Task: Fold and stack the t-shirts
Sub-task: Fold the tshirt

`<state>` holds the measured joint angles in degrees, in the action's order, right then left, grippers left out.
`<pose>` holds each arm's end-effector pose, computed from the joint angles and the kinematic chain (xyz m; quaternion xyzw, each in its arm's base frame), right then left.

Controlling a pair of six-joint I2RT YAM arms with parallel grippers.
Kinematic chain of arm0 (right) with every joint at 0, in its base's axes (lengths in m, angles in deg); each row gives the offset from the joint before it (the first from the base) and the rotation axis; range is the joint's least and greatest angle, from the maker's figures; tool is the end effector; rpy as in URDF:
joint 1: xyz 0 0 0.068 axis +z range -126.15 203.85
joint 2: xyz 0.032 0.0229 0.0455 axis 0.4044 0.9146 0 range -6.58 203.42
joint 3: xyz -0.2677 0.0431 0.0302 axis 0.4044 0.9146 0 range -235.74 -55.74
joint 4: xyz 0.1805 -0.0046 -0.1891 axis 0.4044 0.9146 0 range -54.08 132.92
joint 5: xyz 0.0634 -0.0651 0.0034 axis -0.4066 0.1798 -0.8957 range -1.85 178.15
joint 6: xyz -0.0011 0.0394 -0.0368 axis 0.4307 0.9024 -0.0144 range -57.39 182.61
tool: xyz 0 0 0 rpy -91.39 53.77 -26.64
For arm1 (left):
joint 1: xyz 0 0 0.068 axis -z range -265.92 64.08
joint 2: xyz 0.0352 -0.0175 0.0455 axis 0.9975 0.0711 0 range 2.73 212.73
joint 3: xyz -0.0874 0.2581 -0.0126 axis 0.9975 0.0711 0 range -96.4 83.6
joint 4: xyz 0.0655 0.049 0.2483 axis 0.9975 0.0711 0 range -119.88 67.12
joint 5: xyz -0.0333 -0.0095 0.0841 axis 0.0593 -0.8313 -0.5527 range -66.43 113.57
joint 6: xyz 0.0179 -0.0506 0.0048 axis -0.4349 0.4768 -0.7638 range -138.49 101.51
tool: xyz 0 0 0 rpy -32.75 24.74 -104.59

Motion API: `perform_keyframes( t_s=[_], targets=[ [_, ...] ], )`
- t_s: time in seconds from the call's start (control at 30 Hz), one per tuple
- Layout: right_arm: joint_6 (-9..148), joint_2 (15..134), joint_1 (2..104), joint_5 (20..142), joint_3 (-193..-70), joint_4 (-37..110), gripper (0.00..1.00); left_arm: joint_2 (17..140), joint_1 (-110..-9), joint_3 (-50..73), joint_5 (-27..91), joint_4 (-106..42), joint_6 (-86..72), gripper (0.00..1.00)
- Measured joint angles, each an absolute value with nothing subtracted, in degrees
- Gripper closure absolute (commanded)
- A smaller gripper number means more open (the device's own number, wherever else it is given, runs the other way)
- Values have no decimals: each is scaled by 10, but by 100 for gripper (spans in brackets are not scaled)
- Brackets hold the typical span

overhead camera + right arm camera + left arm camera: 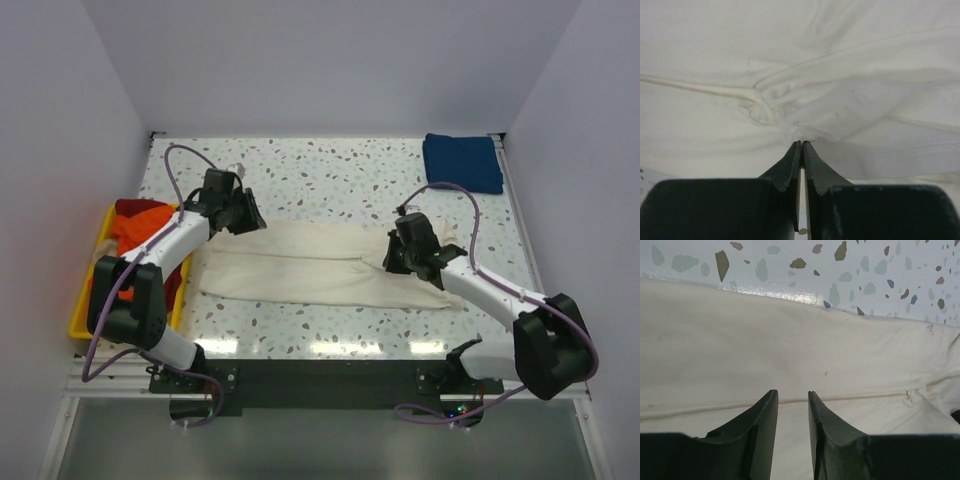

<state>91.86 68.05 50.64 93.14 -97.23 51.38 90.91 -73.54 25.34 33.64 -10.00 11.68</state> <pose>0.2339 0.1145 0.2022 0.0355 0.9340 0.1299 0.3309 0.3154 -0.0756 0.2239 -0.1148 0.9289 -0.2010 0.2891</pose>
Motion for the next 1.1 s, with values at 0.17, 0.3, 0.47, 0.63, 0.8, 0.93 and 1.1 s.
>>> perform_keyframes(
  t_s=[0.17, 0.3, 0.47, 0.63, 0.8, 0.93, 1.1],
  targets=[
    [954, 648, 542, 937, -928, 505, 94, 909, -731, 253, 337, -100, 117, 65],
    [973, 643, 557, 947, -908, 502, 92, 909, -728, 253, 337, -99, 117, 65],
    [987, 643, 569, 952, -904, 495, 90, 910, -724, 254, 337, -99, 117, 65],
    [994, 643, 581, 955, -904, 485, 90, 910, -720, 254, 337, -97, 117, 65],
    [1000, 656, 591, 957, -904, 478, 77, 910, -704, 254, 336, -93, 118, 64],
    [1001, 662, 599, 957, -904, 478, 75, 910, -683, 254, 336, -92, 119, 61],
    [1002, 647, 602, 960, -904, 487, 73, 912, -652, 254, 336, -93, 119, 57]
  ],
)
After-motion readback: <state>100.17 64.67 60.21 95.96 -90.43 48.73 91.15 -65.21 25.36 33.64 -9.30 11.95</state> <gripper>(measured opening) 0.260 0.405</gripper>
